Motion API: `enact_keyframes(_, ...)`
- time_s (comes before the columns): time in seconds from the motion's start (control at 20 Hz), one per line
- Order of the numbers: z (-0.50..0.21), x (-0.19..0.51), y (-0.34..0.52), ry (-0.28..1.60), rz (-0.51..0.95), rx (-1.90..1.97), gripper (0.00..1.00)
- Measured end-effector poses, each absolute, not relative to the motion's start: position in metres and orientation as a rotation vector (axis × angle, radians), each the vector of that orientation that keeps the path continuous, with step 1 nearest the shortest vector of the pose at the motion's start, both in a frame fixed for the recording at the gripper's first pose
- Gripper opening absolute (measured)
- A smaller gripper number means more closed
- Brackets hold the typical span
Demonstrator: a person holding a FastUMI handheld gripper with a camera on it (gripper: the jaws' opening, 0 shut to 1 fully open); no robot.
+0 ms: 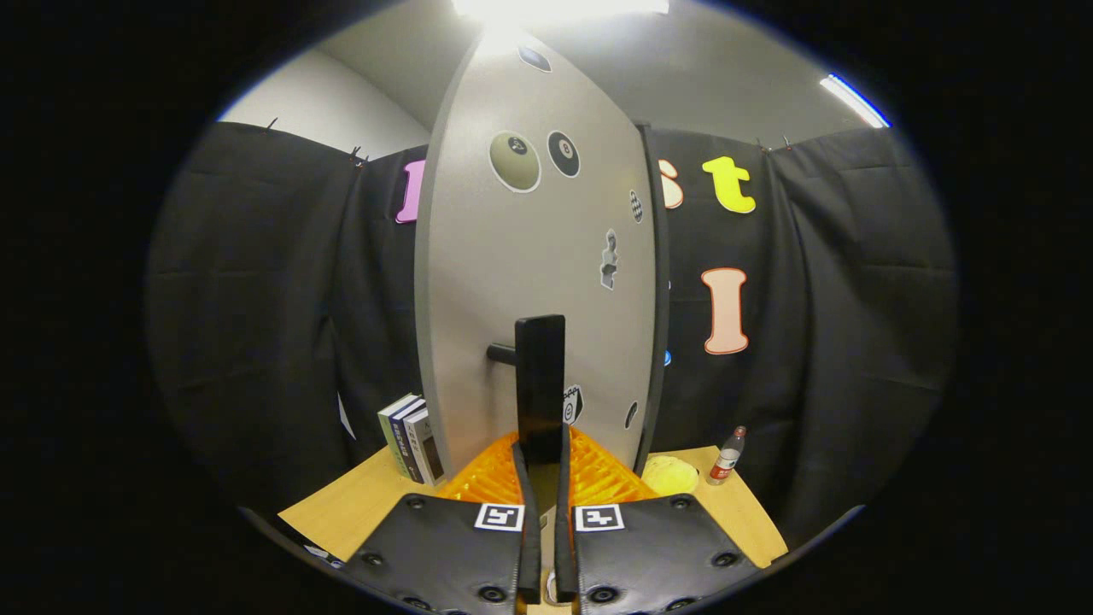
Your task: Open the shoe cabinet door, grab the shoes and put them into the shoe cabinet, then close the shoe cabinet door.
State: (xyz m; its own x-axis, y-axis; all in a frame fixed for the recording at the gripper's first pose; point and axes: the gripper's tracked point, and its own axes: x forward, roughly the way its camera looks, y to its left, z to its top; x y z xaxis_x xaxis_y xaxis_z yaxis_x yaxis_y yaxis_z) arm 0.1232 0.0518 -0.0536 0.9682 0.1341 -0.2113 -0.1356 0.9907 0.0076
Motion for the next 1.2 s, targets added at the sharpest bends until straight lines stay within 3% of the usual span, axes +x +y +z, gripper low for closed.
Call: enact_keyframes(1.2, -0.058, 0.119, -0.087, 0.197, -0.052, 0.016, 0.04)
